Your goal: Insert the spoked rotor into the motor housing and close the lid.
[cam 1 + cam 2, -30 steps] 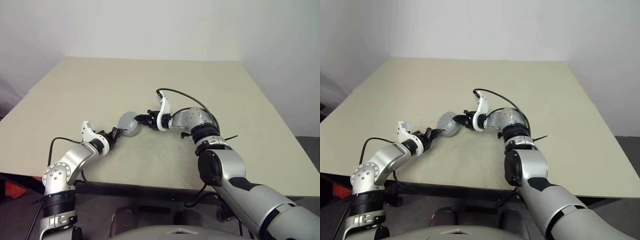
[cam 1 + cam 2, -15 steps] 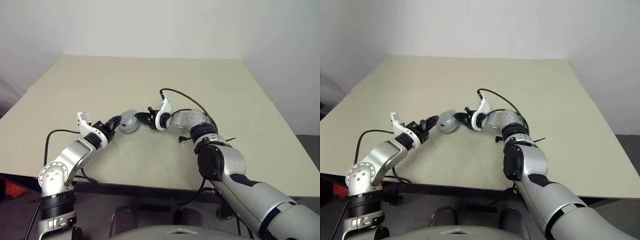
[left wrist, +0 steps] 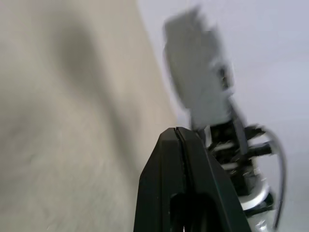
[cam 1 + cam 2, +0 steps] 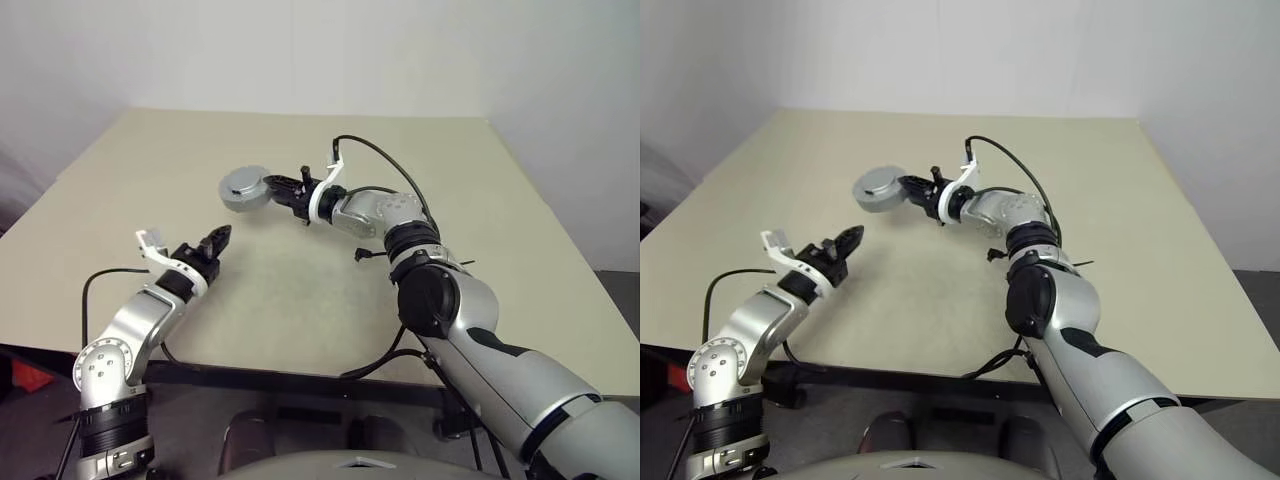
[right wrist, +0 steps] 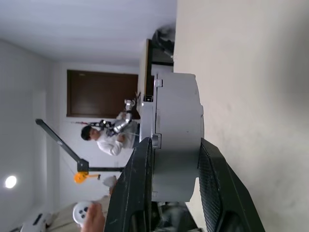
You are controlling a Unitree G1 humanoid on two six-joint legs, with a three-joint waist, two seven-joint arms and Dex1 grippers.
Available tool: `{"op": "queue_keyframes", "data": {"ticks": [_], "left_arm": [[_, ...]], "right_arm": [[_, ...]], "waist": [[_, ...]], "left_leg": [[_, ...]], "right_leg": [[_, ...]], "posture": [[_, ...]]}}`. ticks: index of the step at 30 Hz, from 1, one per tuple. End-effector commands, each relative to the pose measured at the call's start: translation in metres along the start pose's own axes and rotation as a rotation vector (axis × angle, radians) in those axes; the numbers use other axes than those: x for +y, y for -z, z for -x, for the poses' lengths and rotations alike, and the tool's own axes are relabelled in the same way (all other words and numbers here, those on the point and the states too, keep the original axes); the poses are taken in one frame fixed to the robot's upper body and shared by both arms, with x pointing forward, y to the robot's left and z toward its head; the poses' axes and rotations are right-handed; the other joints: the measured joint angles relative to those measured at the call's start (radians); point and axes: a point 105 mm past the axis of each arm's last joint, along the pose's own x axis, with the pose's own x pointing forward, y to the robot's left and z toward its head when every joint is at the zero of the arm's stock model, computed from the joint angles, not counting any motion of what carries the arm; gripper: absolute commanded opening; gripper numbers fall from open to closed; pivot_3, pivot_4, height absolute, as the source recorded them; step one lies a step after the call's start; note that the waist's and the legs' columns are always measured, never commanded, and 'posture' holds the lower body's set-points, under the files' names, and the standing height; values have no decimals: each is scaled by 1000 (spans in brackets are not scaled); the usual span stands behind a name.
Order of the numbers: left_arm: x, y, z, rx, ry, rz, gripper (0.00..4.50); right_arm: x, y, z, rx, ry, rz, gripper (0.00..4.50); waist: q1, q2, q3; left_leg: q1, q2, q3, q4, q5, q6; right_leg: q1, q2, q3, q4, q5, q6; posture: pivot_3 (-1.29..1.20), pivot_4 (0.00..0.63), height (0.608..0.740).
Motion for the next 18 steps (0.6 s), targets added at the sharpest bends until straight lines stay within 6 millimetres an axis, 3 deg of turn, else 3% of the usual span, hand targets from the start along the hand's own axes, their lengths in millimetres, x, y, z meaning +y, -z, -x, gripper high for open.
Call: {"op": "queue_keyframes", "data": {"ticks": [1,9,12,18], "left_arm": [[-15,-12,9,-48,76,-44,618],[-5,-17,15,-59,70,6,3144],[1,-14,12,-40,67,118,4057],[-15,-10,8,7,180,194,4057]], "right_arm": [[22,-20,4,-78,-59,14,1100],[25,-28,7,-106,-55,18,1100],[35,-24,7,-71,-97,16,1100],[43,-13,10,9,-144,20,1100]], "waist": [[0,0,0],[-1,0,0],[-1,0,0],[1,0,0]], "left_leg": [[0,0,0,0,0,0],[0,0,0,0,0,0],[0,0,0,0,0,0],[0,0,0,0,0,0]], "right_leg": [[0,0,0,0,0,0],[0,0,0,0,0,0],[0,0,0,0,0,0],[0,0,0,1,0,0]], "posture": [[0,0,740],[0,0,740],[0,0,740],[0,0,740]]}}
